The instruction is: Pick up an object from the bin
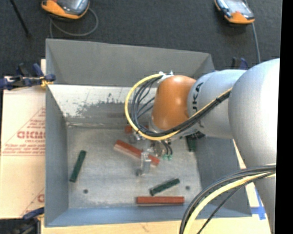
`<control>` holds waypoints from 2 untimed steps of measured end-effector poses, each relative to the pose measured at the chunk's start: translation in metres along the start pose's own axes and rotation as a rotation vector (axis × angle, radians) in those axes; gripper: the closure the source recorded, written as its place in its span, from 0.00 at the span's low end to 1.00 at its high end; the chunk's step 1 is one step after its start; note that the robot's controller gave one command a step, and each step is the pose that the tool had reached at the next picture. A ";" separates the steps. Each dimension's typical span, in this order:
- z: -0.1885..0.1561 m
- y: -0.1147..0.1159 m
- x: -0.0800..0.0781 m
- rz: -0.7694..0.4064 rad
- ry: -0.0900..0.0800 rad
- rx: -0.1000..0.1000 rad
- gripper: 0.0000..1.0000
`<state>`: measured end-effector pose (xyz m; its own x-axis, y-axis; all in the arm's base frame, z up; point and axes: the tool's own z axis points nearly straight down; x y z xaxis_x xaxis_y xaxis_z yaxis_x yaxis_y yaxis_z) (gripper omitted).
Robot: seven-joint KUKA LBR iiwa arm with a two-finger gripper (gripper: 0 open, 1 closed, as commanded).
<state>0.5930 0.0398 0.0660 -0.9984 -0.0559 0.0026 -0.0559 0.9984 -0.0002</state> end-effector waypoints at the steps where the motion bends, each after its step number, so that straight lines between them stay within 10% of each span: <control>1: -0.036 0.001 0.006 0.047 -0.010 -0.002 0.00; 2: -0.063 0.001 0.000 0.271 -0.009 -0.002 0.00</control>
Offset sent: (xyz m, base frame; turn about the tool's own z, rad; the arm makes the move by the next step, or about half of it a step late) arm -0.0073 0.0012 0.0340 0.0492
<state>0.5930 0.0411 0.1289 -0.9769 0.2137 -0.0064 0.2136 0.9769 0.0025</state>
